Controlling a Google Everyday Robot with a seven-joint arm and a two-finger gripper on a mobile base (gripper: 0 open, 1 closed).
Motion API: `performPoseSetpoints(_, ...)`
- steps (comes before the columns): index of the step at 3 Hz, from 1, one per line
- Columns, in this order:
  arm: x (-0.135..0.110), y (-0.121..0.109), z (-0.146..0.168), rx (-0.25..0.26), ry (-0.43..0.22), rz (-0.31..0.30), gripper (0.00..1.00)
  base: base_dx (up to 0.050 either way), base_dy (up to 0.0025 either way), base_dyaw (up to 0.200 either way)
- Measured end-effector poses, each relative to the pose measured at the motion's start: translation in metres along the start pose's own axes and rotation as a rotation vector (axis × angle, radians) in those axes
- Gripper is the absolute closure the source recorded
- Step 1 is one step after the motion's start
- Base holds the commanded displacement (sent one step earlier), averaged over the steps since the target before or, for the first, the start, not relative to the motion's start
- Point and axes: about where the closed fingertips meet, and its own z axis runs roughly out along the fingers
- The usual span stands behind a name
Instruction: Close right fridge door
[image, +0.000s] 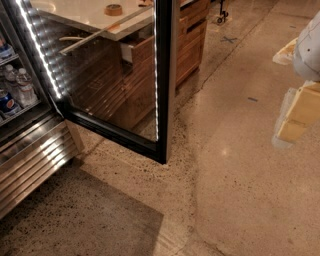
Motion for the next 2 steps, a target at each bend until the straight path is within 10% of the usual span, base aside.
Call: performPoseSetpoints(2, -0.046, -0.011, 0.037, -0.062, -0.160, 0.010, 0.00, 0.000, 0.00000, 0.000)
